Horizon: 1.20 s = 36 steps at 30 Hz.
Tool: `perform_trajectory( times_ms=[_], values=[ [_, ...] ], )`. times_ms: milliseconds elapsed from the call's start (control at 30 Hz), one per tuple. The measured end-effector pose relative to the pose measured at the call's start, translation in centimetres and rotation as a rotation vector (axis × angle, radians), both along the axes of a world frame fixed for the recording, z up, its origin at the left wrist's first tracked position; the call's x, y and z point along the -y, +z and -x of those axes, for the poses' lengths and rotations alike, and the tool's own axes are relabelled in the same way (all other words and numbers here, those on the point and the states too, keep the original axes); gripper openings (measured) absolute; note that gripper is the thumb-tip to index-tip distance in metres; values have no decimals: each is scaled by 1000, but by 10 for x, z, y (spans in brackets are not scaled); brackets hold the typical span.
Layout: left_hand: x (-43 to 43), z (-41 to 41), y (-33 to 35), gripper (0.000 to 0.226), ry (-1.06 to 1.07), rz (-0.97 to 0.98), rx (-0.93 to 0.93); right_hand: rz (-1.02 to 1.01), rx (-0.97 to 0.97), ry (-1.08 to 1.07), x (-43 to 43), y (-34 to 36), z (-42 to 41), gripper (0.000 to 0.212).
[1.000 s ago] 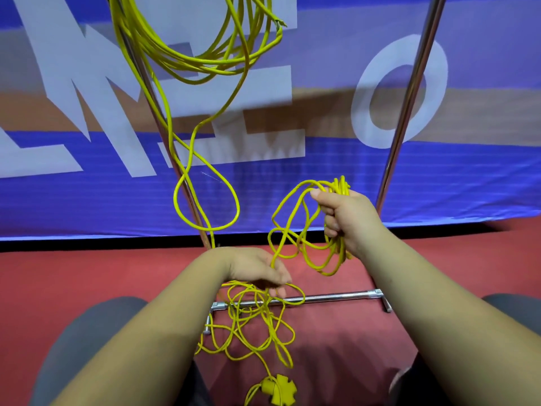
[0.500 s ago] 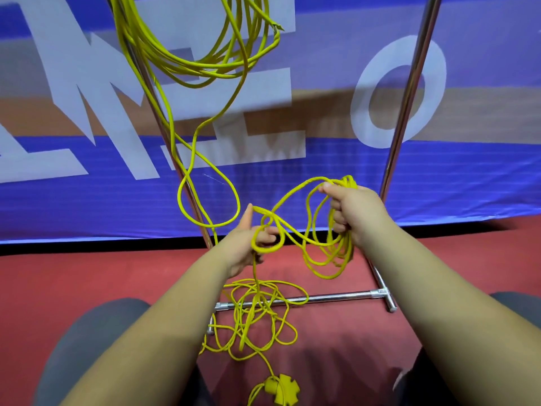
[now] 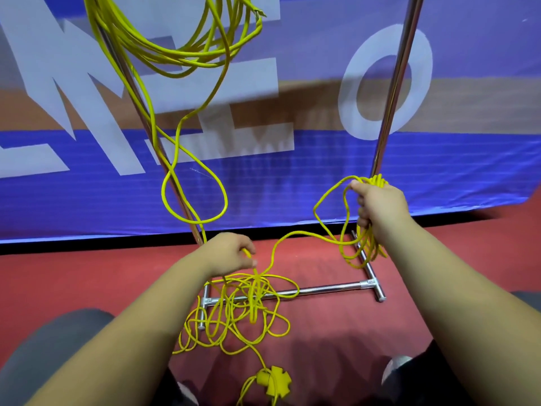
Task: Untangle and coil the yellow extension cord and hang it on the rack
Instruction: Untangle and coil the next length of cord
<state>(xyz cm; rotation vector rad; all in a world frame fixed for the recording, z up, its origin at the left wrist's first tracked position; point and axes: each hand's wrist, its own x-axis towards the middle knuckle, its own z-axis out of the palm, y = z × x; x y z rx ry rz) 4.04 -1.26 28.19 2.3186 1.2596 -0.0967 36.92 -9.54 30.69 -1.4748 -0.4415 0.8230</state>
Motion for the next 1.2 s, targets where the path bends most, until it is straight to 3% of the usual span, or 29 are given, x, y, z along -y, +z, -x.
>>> perform_trajectory(
  times_ms=[67, 167, 233, 300, 367, 433, 500, 600, 700, 767, 967, 1033, 1200],
  values=[
    [5, -3, -5, 30, -10, -175, -227, -27, -49, 14, 2, 3, 3, 13],
    [9, -6, -5, 32, 149, -238, -507, -55, -85, -2, 4, 8, 7, 13],
    [7, -1, -10, 33, 257, -51, -620, -70, -96, -27, 5, 9, 8, 14],
    [8, 5, -14, 32, 318, 289, -637, -86, -103, -47, 6, 10, 8, 14],
    [5, 13, -20, 31, 427, 466, -440, -90, -105, -49, 6, 10, 8, 13],
    [2, 15, -18, 24, 524, 552, -63, -79, -98, -16, 6, 8, 9, 12],
    [4, 11, -8, 25, 491, 707, 269, -68, -97, 37, 6, 6, 12, 13],
    [16, 0, 5, 22, 269, 784, 499, -55, -100, 108, 4, 4, 19, 19],
    [23, -8, 7, 17, 284, 671, 600, -27, -80, 161, 3, 3, 28, 24],
    [25, -9, 5, 21, 266, 632, 517, -14, -64, 176, 3, 3, 33, 23],
    [39, -19, -17, 43, 217, 532, -149, -38, -90, 194, 4, 4, 40, 22],
    [44, -25, -20, 36, 289, 563, -193, -67, -129, 203, 2, 6, 41, 22],
    [45, -24, -34, 45, 536, 666, -208, -157, -301, 237, 2, 15, 39, 18]
  ],
)
